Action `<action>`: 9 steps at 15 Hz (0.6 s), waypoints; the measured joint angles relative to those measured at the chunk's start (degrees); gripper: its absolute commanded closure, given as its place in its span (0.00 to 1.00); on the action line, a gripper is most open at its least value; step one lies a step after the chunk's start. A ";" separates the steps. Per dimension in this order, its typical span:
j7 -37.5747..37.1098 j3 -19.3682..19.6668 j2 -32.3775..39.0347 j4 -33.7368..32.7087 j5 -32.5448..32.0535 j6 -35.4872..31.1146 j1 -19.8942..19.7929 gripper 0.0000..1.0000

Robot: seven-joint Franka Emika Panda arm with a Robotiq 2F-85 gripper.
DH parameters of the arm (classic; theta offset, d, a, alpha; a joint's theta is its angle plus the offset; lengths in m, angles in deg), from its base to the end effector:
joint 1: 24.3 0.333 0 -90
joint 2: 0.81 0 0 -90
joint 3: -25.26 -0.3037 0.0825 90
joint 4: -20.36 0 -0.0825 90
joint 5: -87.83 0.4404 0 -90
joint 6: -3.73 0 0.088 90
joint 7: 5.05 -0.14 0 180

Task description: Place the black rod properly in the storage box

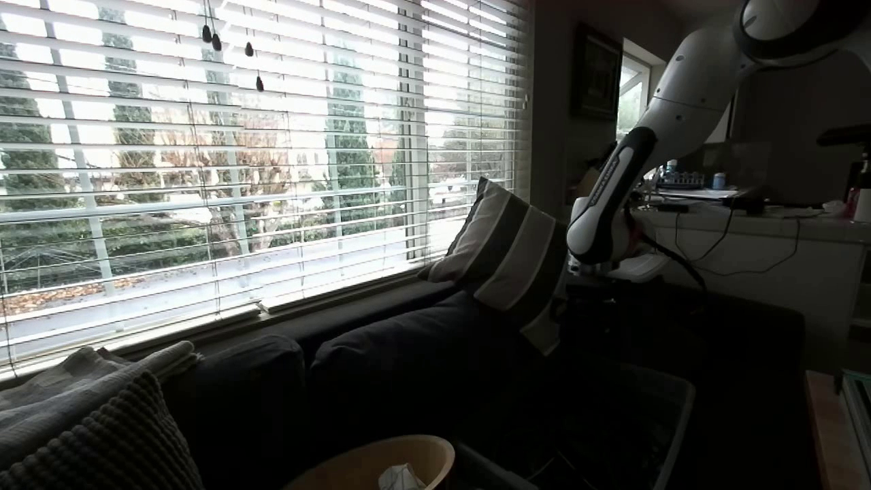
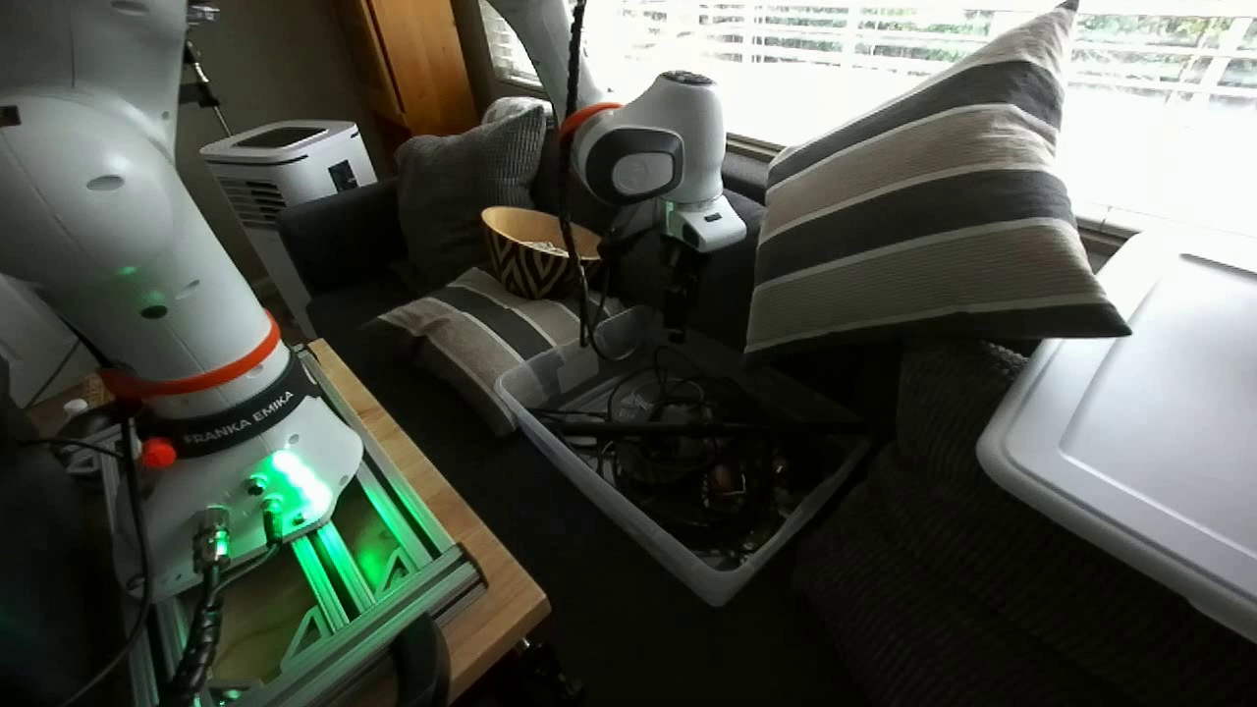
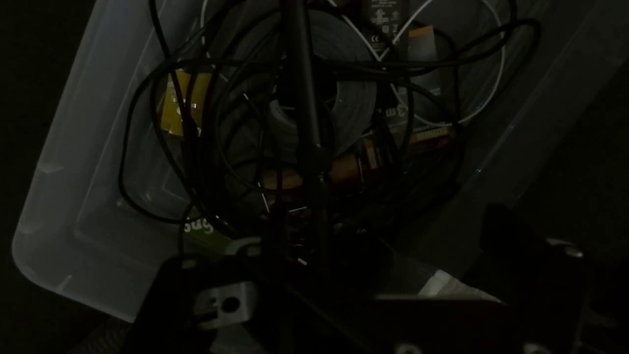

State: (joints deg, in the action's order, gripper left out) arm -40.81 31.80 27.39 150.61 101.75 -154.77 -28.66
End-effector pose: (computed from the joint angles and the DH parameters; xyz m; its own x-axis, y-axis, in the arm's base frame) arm 0.5303 -0.1180 0.0444 0.5179 -0.8553 -0.0169 -0.8552 -0.5172 -0.0329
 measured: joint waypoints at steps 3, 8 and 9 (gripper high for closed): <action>0.00 -0.02 0.00 -0.14 0.00 0.00 0.04 0.00; 0.03 0.35 0.02 -0.22 -0.17 0.00 0.45 0.00; 0.03 1.00 0.21 -0.42 -0.76 0.00 1.18 0.00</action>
State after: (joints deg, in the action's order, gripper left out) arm -40.78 32.80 27.60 150.19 101.00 -154.77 -27.48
